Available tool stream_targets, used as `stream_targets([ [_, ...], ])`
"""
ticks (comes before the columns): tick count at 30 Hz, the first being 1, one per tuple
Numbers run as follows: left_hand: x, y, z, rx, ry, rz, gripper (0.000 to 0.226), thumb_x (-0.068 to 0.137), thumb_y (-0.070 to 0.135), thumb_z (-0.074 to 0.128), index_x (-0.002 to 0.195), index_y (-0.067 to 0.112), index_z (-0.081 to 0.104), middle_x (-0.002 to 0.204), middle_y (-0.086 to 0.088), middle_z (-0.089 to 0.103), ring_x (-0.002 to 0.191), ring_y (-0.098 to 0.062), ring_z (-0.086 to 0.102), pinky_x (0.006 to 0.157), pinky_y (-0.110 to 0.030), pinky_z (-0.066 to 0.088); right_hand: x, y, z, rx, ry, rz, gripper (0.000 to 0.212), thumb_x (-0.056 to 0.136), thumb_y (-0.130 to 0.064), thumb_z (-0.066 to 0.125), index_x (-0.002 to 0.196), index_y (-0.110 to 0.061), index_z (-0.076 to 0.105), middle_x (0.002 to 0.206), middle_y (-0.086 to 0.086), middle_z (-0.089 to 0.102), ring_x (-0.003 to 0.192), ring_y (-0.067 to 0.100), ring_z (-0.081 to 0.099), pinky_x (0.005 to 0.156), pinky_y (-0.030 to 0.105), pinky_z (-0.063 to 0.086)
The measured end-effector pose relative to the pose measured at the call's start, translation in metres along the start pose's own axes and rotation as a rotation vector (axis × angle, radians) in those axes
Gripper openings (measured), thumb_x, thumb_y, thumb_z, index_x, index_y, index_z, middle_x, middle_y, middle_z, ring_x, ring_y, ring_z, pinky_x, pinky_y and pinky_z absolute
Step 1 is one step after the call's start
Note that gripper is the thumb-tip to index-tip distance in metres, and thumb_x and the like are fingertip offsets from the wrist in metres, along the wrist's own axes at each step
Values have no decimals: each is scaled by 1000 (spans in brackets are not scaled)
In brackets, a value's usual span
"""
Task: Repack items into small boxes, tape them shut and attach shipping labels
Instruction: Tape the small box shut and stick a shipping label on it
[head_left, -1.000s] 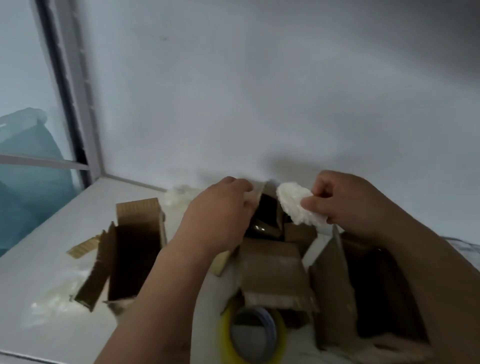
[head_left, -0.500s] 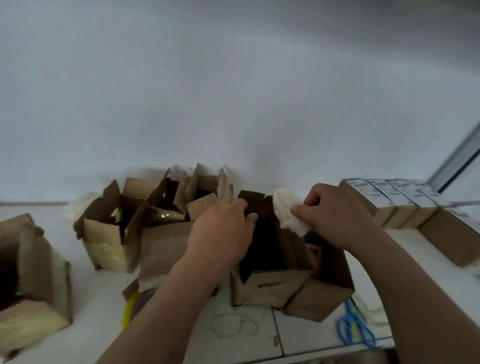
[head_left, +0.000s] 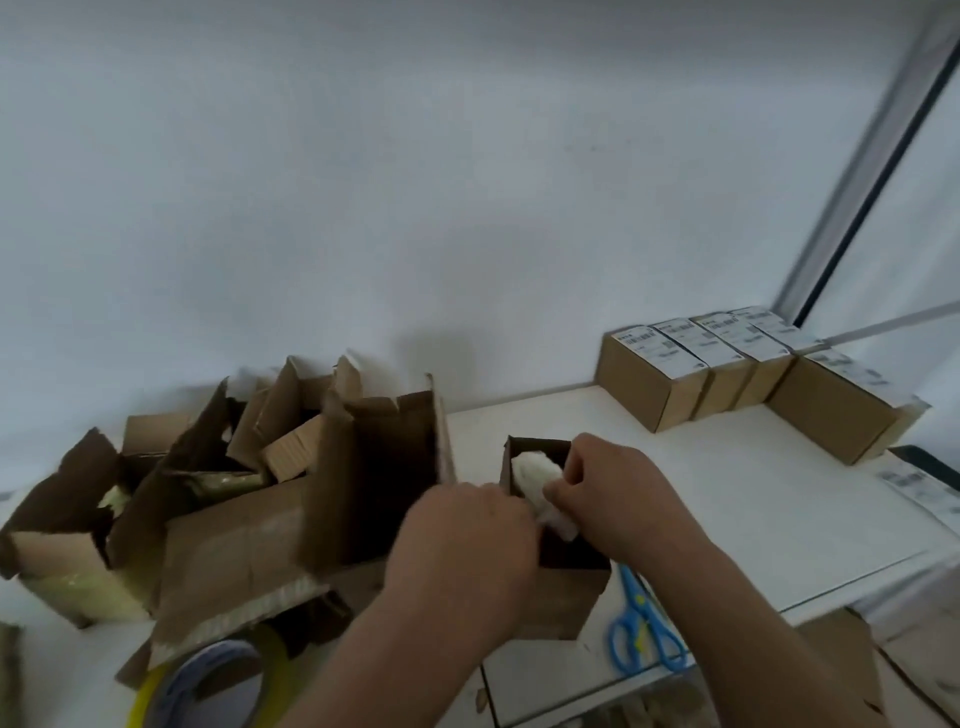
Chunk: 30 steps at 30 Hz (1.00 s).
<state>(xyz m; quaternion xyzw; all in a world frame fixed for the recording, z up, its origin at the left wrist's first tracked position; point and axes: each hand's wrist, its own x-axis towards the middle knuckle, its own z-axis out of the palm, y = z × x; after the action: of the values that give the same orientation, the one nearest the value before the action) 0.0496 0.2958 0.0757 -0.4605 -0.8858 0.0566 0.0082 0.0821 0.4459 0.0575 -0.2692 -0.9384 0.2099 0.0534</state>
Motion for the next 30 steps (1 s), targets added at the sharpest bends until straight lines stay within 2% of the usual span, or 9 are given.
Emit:
stream_targets([
  [2, 1, -6, 5, 91, -25, -83, 30, 106, 39, 34, 105, 21, 59, 97, 1, 61, 87, -16, 61, 68, -31, 40, 1, 3, 2, -40, 5, -16, 16, 90, -33, 57, 91, -17, 52, 83, -3, 55, 81, 16, 52, 66, 29, 39],
  [5, 8, -5, 10, 100, -55, -133, 42, 106, 45, 25, 101, 22, 61, 77, 4, 46, 80, -15, 60, 63, -29, 36, 3, 4, 1, -67, 38, -25, 14, 92, -32, 53, 95, -19, 49, 81, -4, 49, 78, 16, 50, 65, 30, 37],
  [9, 25, -4, 23, 86, -104, -34, 33, 108, 33, 28, 122, 19, 54, 91, -1, 55, 91, -20, 64, 65, -31, 46, 2, -3, 4, -125, 43, -29, 15, 92, -28, 54, 99, -19, 44, 84, -2, 49, 78, 19, 50, 66, 31, 37],
  [13, 37, -15, 36, -145, -149, -114, 29, 105, 35, 36, 103, 18, 59, 92, -2, 58, 89, -17, 63, 69, -28, 48, 2, -12, 4, -185, 35, -56, 15, 92, -22, 56, 98, -18, 42, 94, 4, 57, 80, 22, 51, 66, 31, 34],
  [16, 43, -20, 45, -201, -195, -89, 22, 100, 21, 43, 104, 13, 63, 102, -5, 65, 90, -19, 63, 79, -30, 53, 8, -23, 16, -219, -64, -89, 22, 91, -17, 59, 111, -10, 54, 108, 6, 63, 97, 24, 62, 70, 29, 39],
  [18, 44, -23, 46, -216, -200, -72, 20, 97, 16, 44, 105, 11, 62, 104, -6, 66, 84, -18, 60, 77, -27, 50, 15, -27, 29, -188, -150, -52, 27, 91, -15, 61, 116, -7, 55, 113, 9, 64, 102, 24, 63, 75, 30, 43],
  [24, 43, -27, 50, -302, -176, -96, 21, 100, 21, 43, 107, 14, 62, 100, -2, 63, 83, -17, 57, 72, -28, 47, 32, -25, 25, -157, -339, 36, 22, 93, -11, 54, 110, -3, 64, 117, 13, 65, 106, 27, 62, 80, 29, 48],
  [27, 43, -27, 50, -304, -155, -90, 23, 101, 23, 40, 107, 15, 61, 103, -3, 63, 85, -18, 57, 74, -30, 49, 32, -27, 12, -213, -534, -36, 37, 96, -6, 49, 131, -10, 59, 130, 10, 59, 119, 27, 56, 92, 31, 46],
  [30, 42, -26, 50, -347, -168, -128, 22, 102, 27, 41, 111, 18, 59, 93, 3, 58, 86, -15, 58, 81, -32, 53, 30, -26, 10, -322, -658, -117, 47, 95, -4, 48, 140, -18, 51, 134, 9, 55, 121, 28, 52, 88, 30, 41],
])
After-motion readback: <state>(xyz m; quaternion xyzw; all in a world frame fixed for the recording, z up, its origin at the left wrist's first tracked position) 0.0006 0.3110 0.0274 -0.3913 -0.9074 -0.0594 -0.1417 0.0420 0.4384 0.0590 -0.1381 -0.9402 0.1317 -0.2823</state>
